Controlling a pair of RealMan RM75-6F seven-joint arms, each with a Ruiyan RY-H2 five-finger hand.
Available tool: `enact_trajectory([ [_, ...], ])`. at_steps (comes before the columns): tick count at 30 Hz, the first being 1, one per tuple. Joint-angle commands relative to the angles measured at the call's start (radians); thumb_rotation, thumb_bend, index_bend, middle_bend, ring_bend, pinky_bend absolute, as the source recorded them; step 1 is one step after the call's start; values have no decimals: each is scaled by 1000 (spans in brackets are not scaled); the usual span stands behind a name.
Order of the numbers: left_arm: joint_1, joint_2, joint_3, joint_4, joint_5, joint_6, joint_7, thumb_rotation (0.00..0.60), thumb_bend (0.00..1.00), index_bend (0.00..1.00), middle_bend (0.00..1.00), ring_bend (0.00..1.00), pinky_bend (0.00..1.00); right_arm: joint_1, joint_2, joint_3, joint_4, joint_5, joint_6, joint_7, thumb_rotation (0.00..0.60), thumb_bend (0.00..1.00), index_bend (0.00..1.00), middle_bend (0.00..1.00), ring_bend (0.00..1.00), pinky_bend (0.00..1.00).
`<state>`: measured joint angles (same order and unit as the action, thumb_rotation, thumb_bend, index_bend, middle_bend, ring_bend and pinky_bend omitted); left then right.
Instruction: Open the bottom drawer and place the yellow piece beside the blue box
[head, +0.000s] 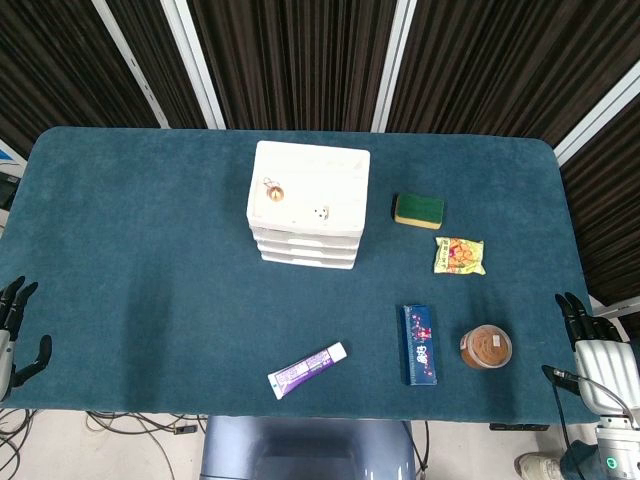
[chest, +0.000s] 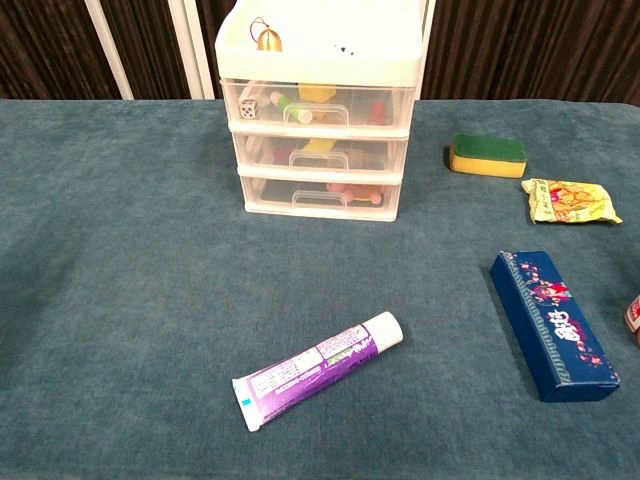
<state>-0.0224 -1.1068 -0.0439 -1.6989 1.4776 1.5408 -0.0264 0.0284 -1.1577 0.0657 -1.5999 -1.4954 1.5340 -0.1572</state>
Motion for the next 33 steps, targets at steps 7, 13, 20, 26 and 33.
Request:
enact_trajectory([
  [7,4,-1,-1,0,3,9,2,600,479,55,5,0,0,-1,4,-2,-5,-10,6,4,600,58,0,103,278,245],
  [13,3,-2,-1,1,3,7,3,600,479,55,6,0,0,0,9,-4,-6,-5,-5,16,600,58,0,104,278,246],
  [20,5,-2,-4,-2,0,11,8,600,479,55,6,0,0,0,12,-4,-11,-3,-8,17,600,58,0,103,278,246],
  [26,6,-4,-5,-1,-1,12,8,600,479,55,5,0,0,1,14,-4,-15,-3,-9,24,600,58,0,110,280,246],
  [33,4,-6,-9,-4,-9,8,7,600,479,55,6,0,0,20,26,-28,-85,-18,-84,323,600,104,0,216,403,342],
])
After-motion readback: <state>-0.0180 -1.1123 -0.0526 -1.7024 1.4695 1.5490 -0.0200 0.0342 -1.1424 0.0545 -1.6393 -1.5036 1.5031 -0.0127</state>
